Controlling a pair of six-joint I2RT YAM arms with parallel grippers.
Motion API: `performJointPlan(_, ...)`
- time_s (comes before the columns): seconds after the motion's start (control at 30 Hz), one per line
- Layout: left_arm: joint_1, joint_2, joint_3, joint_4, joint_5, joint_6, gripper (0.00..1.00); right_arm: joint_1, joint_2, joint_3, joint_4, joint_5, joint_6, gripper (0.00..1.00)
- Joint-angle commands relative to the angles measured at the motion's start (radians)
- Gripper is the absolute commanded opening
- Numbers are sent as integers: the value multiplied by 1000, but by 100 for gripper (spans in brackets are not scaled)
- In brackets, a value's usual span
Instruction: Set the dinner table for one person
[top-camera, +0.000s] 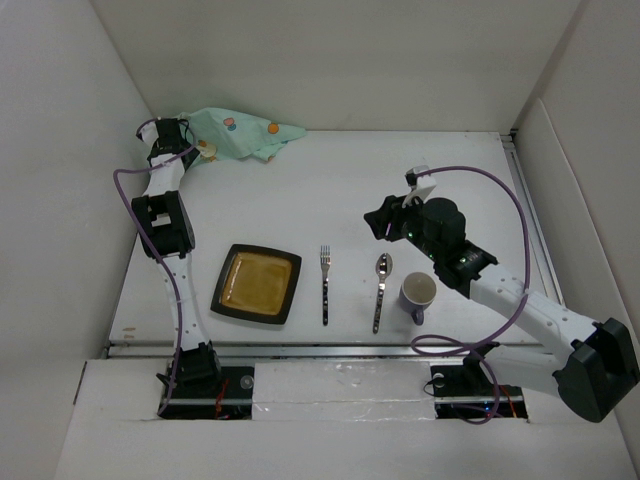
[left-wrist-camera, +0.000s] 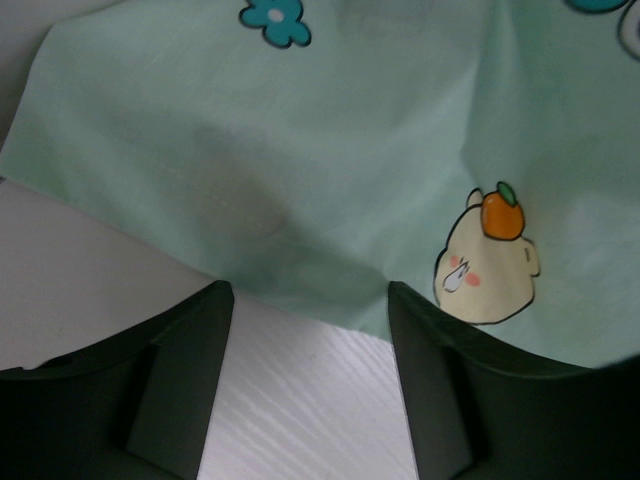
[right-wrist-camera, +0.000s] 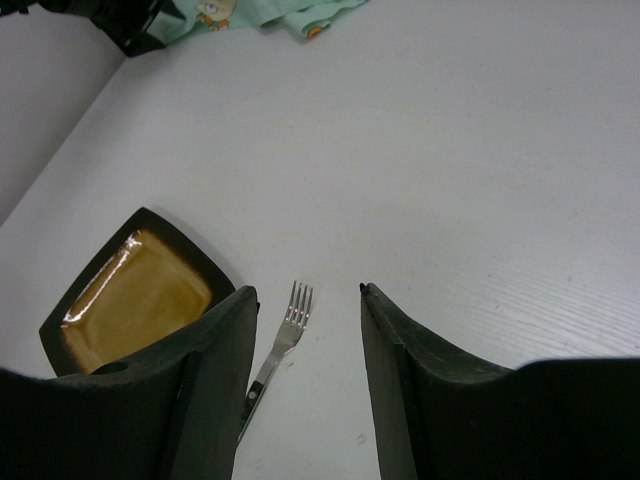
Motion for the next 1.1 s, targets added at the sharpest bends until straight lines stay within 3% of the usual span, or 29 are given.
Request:
performJointPlan(0.0, -2, 27, 95, -28, 22, 28, 62, 28, 57, 53, 85, -27, -4, 51)
performJointPlan(0.17, -2, 109, 169, -17, 79, 39, 68, 57, 138, 106, 93, -32, -15, 52)
performJointPlan(0.23, -2, 124, 171, 0, 122, 50, 50, 57, 163, 121, 91, -32, -21, 51)
performJointPlan(0.27, -2, 126, 168, 4, 124, 47, 32, 57, 166, 126, 91, -26, -21, 51)
performJointPlan(0.3, -2, 112, 136, 26, 154, 44, 24, 57, 168, 129, 86, -9, -21, 51)
performJointPlan(0.33, -2, 112, 135, 26, 154, 44, 23, 57, 168, 129, 86, -3, -21, 51)
performJointPlan(0.37, -2, 107, 123, 29, 162, 44, 10, 57, 163, 127, 83, 3, -24, 51)
performJointPlan(0.43, -2, 72, 73, 46, 185, 44, 0, 57, 149, 126, 88, 22, -21, 51)
performJointPlan(0.5, -13, 23, 12, 52, 239, 54, 0, 57, 140, 127, 91, 34, -21, 51)
performJointPlan(0.67, -76, -147, -215, 96, 224, 123, 0, 57, 166, 130, 143, 57, -4, 50)
performJointPlan(0.8, -85, -395, -572, 159, 216, 128, 0, 57, 221, 164, 171, 89, 7, 50)
performJointPlan(0.9, -48, -591, -822, 221, 230, 126, 0, 48, 278, 198, 192, 120, 30, 39)
performJointPlan(0.93, -48, -639, -881, 257, 234, 120, 0, 48, 295, 205, 198, 120, 36, 32)
performJointPlan(0.97, -34, -681, -936, 264, 236, 116, 0, 48, 327, 211, 218, 115, 41, 16)
performJointPlan(1.07, -45, -810, -1067, 262, 250, 113, 0, 48, 381, 247, 209, 86, 62, 0)
